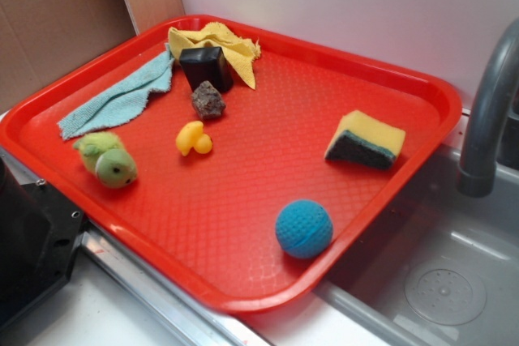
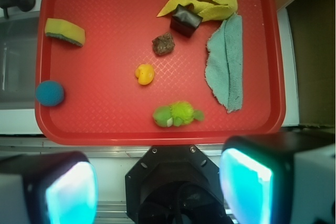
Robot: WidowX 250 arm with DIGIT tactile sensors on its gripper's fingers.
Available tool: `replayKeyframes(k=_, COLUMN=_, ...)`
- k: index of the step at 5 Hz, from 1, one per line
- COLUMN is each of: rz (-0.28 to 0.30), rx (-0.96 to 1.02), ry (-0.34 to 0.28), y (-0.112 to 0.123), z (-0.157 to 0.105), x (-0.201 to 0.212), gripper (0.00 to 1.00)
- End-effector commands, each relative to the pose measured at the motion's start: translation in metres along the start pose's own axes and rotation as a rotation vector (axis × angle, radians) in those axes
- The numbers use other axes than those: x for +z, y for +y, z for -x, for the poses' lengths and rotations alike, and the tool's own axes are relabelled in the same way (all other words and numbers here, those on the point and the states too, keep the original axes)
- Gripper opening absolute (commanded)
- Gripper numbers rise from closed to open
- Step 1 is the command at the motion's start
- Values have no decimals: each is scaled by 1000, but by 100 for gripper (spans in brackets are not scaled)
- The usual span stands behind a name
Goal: Grab the green sponge.
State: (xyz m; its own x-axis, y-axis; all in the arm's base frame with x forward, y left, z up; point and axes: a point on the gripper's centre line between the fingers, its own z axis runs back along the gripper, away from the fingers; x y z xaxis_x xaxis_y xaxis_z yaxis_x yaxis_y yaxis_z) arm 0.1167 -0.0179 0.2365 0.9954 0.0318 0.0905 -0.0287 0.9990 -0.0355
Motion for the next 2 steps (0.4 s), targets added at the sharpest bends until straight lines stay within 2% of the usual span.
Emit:
replayKeyframes(k=1, rz=0, rx=0, ry=0, y=0, z=0, x=0, gripper=100)
replayKeyframes(k=2, rz=-1, rx=-225, ry=20, y=-23, z=-28, x=-23, gripper=100)
